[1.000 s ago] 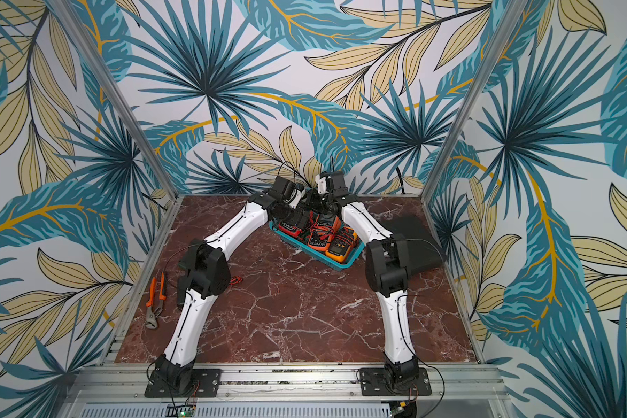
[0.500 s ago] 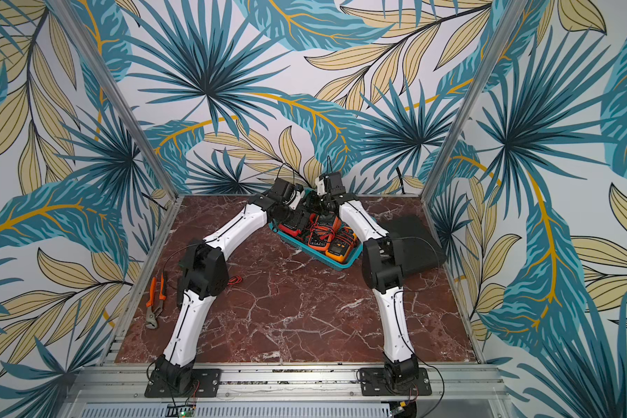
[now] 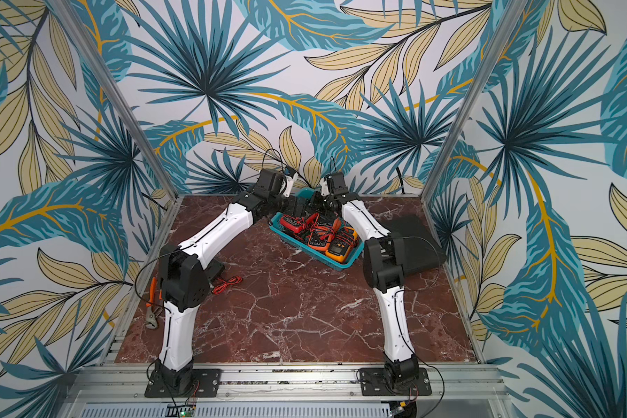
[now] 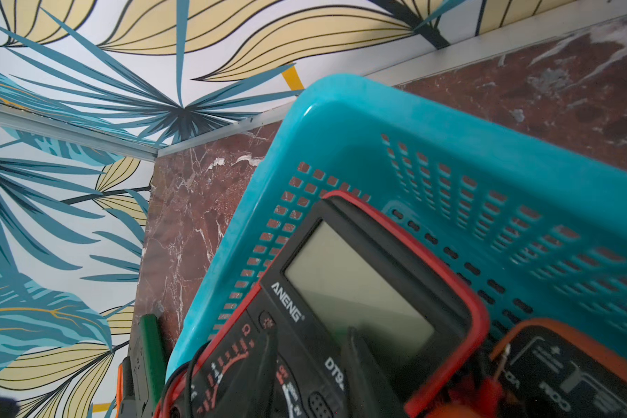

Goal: Put the multimeter into the basket
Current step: Place the multimeter in the basket, then adjust the multimeter at the center of the board.

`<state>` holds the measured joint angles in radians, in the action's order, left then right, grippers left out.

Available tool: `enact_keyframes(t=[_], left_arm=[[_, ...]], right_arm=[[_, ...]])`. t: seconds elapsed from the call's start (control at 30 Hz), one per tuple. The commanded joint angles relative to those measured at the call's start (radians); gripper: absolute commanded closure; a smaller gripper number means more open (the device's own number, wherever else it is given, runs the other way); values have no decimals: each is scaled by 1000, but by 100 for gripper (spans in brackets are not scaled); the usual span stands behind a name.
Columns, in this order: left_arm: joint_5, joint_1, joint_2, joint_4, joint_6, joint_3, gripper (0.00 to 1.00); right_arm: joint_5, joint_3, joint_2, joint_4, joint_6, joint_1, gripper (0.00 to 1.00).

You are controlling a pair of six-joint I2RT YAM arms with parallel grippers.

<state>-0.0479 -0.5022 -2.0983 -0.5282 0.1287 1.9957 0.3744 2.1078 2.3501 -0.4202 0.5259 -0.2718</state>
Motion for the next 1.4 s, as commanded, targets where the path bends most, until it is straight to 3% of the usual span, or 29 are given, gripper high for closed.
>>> enact_keyframes(t=[0.0,0.1,0.23,0.5,0.57,0.77,1.07,1.37], left_arm=[[50,13,75,33,15,-77,0],[93,47,171,1,55,-173,0],[162,123,367,20,136,-419,0],[500,235,724,-20,324,-840,0],[530,259,787,-13,373,-926,0],[484,416,901,5,451,-1118,0],[256,741,909,134,489,-1281,0],[113,755,763,180,475,-1253,0]], right_arm=[[-7,-16,55,-161,-25,-11,64],[-2,10,22,-182,-43,-10,61],[-3,46,-32,-198,-59,-10,57],[0,104,-131,-234,-101,-10,38],[5,103,-161,-248,-114,-10,31],[-7,15,-291,-276,-166,-15,16],[-114,-222,-491,-256,-243,-89,15],[-248,-311,-586,-255,-292,-193,15]])
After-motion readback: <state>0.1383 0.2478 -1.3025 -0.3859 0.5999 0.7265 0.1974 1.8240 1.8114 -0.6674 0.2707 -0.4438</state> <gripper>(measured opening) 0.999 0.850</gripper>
